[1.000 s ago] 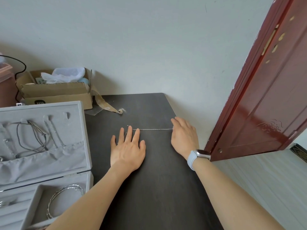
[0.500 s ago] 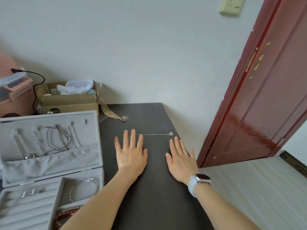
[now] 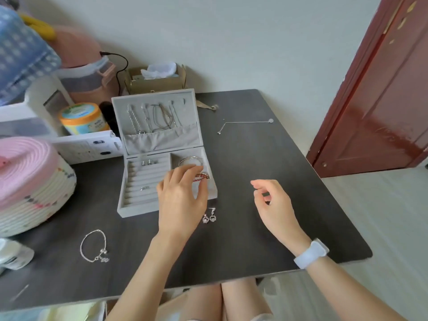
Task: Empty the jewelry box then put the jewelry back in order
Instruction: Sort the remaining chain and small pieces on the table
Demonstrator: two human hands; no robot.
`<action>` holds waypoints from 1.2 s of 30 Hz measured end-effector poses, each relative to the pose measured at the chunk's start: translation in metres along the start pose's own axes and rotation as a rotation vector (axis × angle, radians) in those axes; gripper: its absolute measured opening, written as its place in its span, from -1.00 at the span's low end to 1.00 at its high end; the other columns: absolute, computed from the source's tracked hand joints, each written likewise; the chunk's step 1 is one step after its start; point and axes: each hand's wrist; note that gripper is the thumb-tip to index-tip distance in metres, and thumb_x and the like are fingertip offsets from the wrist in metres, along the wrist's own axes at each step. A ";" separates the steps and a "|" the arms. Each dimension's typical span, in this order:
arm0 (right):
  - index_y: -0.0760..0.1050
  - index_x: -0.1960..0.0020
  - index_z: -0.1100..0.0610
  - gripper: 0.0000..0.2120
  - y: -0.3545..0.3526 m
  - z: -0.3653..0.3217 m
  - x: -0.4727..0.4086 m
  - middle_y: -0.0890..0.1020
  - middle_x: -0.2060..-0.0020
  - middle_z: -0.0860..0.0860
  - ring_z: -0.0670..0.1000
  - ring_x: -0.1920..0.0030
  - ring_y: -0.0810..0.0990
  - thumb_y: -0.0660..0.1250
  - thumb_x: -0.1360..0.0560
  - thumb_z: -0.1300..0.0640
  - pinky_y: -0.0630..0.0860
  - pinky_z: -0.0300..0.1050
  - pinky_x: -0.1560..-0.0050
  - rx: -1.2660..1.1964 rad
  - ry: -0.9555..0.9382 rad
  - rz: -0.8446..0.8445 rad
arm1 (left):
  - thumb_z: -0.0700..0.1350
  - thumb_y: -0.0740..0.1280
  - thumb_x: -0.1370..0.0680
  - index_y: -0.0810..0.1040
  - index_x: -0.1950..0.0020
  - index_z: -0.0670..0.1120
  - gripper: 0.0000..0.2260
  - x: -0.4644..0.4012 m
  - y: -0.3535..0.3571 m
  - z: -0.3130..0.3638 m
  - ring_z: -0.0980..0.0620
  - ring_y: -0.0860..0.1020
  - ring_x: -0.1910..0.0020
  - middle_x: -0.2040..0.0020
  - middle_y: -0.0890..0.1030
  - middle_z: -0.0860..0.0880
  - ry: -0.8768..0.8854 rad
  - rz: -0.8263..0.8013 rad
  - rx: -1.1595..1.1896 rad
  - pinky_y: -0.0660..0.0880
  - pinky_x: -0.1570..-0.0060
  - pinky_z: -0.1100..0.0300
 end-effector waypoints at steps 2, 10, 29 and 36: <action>0.52 -0.07 0.15 -0.79 0.013 -0.009 0.011 0.53 0.11 -0.04 -0.04 0.09 0.51 0.23 -0.49 0.32 0.37 -0.48 0.11 0.002 -0.027 -0.076 | -0.07 0.22 -0.48 0.59 -0.08 -0.05 -0.75 0.023 -0.009 -0.015 -0.10 0.53 0.00 -0.03 0.60 -0.02 -0.041 -0.036 0.026 0.42 -0.03 0.01; 0.54 -0.07 0.13 -0.82 0.052 -0.024 0.019 0.54 0.10 0.03 -0.04 0.07 0.38 0.30 -0.48 0.16 0.28 -0.31 0.05 0.200 -0.110 -0.189 | -0.15 0.33 -0.50 0.60 -0.11 -0.10 -0.80 0.052 -0.007 -0.036 -0.07 0.54 0.03 0.02 0.60 -0.05 -0.176 -0.192 0.037 0.46 -0.04 0.03; 0.44 0.20 0.08 -0.89 -0.006 -0.009 0.000 0.47 0.26 -0.13 -0.12 0.23 0.42 0.26 -0.48 0.23 0.31 -0.47 0.22 0.137 -0.121 -0.105 | -0.17 0.39 -0.46 0.65 0.19 -0.09 -0.94 0.023 0.005 0.005 0.10 0.47 0.27 0.23 0.60 0.06 -0.005 -0.174 0.110 0.39 0.19 0.42; 0.47 0.23 0.08 -0.88 -0.057 0.039 -0.082 0.44 0.28 -0.11 -0.13 0.26 0.38 0.25 -0.48 0.19 0.28 -0.26 0.20 0.379 -0.068 -0.159 | -0.11 0.35 -0.49 0.65 0.13 -0.06 -0.91 -0.057 0.062 0.045 0.09 0.52 0.20 0.16 0.66 0.01 0.003 -0.507 0.117 0.43 0.06 0.27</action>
Point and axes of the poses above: each hand's wrist, its own x-axis away from the middle knuckle, its own y-axis out of the palm, z = x × y
